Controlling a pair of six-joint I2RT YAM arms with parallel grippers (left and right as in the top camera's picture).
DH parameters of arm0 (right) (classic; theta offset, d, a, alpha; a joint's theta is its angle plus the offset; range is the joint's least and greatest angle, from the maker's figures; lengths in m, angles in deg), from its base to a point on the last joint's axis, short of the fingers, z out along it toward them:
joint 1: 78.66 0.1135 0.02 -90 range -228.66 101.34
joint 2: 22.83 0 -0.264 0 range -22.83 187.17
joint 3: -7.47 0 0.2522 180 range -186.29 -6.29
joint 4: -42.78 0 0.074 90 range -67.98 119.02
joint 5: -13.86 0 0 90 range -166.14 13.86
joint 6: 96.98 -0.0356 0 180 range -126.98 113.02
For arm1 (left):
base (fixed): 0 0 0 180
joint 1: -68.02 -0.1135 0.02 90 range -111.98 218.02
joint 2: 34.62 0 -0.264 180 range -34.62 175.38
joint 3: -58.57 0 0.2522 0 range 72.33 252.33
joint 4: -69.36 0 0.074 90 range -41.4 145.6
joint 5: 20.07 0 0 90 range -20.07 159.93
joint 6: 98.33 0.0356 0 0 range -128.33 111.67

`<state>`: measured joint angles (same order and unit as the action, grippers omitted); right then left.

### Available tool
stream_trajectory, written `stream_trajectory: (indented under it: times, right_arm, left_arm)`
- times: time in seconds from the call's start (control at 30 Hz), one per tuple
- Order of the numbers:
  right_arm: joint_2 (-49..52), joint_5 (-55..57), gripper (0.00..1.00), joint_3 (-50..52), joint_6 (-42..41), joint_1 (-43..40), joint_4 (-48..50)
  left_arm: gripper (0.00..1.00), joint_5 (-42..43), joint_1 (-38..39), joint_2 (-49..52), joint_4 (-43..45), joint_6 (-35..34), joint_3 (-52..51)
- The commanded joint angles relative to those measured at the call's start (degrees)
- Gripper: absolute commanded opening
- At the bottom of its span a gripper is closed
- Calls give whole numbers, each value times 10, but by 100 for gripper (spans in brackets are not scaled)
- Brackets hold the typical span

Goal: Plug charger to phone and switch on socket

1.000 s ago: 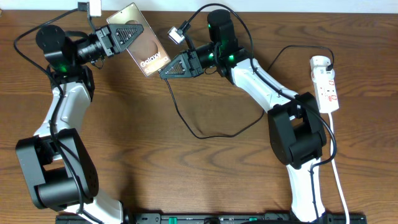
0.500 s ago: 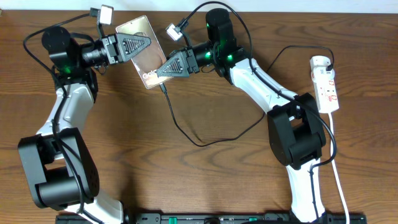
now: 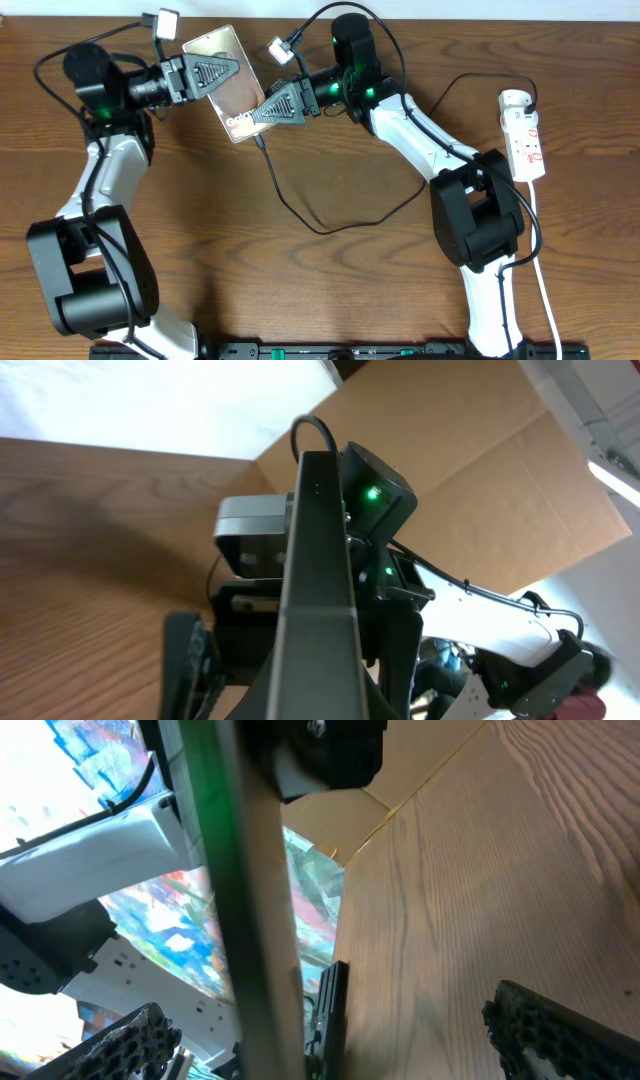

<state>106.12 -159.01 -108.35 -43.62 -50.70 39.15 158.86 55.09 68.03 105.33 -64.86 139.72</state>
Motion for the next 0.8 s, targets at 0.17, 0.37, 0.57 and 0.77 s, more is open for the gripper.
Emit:
stream_trajectory:
  times: [0.17,0.37,0.57,0.77]
  right_arm:
    - [-13,-2,99,-12,4,-14,0]
    - [-13,14,99,-12,-21,-37,-3]
    - [-13,118,99,-12,14,-86,-154]
    - [-30,250,99,-20,135,-124,-406]
  left_arm:
    - [7,11,-89,-4,5,-35,2]
    - [7,11,-145,-4,5,-65,2]
    - [7,11,-160,-4,5,-78,2]
    - [7,11,-160,-4,5,-79,2]
